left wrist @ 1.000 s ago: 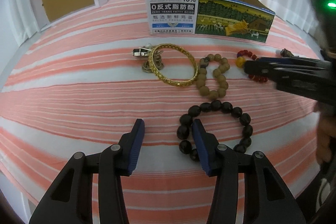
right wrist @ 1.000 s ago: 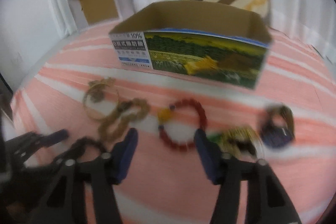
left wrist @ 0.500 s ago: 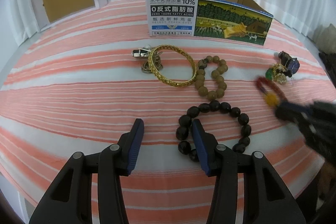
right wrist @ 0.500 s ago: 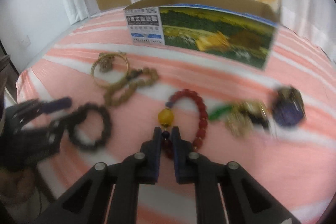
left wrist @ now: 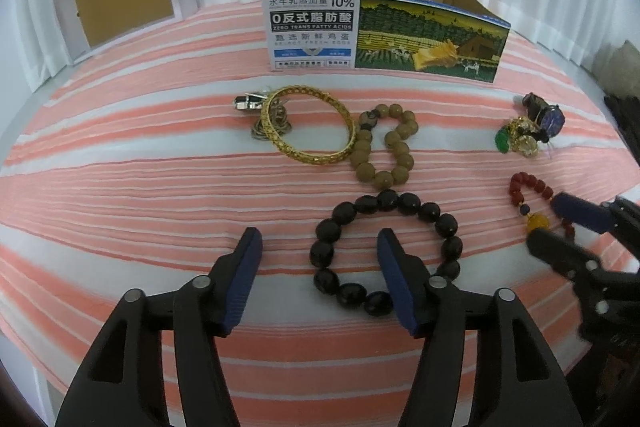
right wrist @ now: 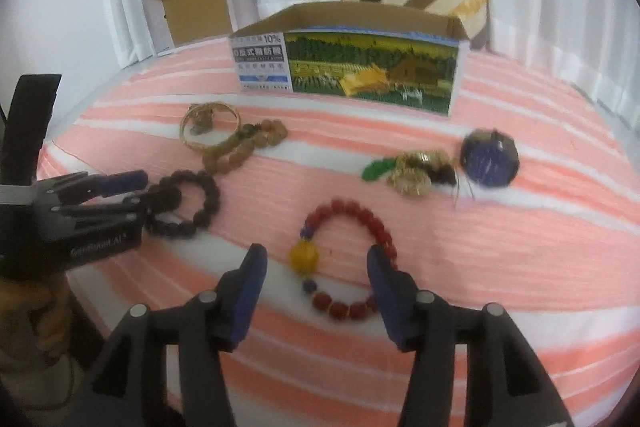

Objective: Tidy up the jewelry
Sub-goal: 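Grasp the red bead bracelet with the right tool while the left tool grasps the black bead bracelet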

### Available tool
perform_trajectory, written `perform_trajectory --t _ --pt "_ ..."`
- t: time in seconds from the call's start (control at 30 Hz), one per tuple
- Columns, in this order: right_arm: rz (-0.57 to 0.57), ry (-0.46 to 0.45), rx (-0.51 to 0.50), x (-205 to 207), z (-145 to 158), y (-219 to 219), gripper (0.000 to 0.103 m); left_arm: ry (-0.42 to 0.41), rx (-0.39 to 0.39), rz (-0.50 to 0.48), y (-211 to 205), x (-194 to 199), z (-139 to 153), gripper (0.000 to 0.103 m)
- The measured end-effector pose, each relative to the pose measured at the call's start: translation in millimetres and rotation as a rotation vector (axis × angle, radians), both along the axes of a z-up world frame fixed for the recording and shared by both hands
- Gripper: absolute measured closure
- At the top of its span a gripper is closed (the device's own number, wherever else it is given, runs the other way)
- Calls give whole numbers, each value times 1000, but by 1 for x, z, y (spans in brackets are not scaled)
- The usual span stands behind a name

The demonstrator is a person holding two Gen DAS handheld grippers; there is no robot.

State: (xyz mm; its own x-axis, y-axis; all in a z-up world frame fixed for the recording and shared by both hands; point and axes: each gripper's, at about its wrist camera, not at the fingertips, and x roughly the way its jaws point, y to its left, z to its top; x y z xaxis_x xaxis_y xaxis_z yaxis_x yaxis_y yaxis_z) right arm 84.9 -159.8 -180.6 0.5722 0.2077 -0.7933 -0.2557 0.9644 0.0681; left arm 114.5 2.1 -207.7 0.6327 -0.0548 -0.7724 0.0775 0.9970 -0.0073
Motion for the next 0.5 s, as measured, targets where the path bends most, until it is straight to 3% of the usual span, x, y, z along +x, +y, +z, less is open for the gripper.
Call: perform_trajectory --t 0.1,0.13,0.2,0.5 --pt "6 7 -30 4 -10 8 51 3 0 -3 0 1 0 43" --pt "6 -2 -47 2 -10 10 68 1 -6 -9 -1 0 1 60" --pt "-5 4 -29 1 -8 8 86 -2 -5 -25 -4 -1 2 93" --pt "-51 -44 65 -3 28 -5 85 15 -86 -1 7 0 18 93"
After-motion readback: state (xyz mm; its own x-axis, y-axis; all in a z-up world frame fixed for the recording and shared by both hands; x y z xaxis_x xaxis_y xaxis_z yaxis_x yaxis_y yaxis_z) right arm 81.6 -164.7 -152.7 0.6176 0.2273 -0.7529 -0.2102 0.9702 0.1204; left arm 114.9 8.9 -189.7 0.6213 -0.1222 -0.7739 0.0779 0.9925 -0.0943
